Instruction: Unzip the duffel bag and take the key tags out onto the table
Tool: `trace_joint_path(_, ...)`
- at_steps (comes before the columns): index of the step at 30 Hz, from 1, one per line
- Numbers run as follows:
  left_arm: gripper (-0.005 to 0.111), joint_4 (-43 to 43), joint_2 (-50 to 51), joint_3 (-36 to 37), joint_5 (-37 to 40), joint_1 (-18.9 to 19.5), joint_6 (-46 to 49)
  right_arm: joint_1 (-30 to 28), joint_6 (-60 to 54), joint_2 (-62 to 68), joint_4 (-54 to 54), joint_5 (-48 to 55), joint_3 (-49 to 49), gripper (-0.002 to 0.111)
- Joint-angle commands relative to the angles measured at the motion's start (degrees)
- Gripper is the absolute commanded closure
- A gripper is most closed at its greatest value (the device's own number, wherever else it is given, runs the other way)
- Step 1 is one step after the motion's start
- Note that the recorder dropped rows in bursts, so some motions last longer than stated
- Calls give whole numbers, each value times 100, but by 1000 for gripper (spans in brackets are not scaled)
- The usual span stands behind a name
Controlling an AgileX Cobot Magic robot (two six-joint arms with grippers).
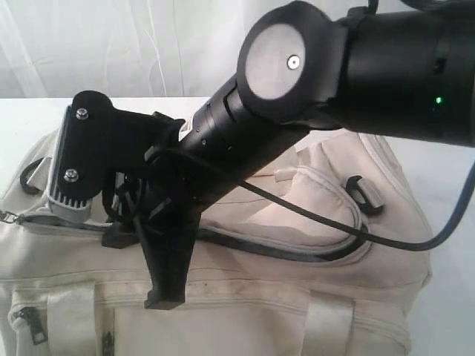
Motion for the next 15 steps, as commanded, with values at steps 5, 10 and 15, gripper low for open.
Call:
trace_joint_path(5, 107, 905, -63, -79, 586, 20, 686, -13, 385, -63, -619, 1523, -1, 108)
trace_joint_path(10, 107, 1135, -52, -79, 171, 20, 1859, -13, 385, -63, -604, 1976, -1, 108)
trace_joint_path(15, 107, 1135, -52, -79, 306, 20, 2947, -13, 385, -63, -267, 1881, -1, 108)
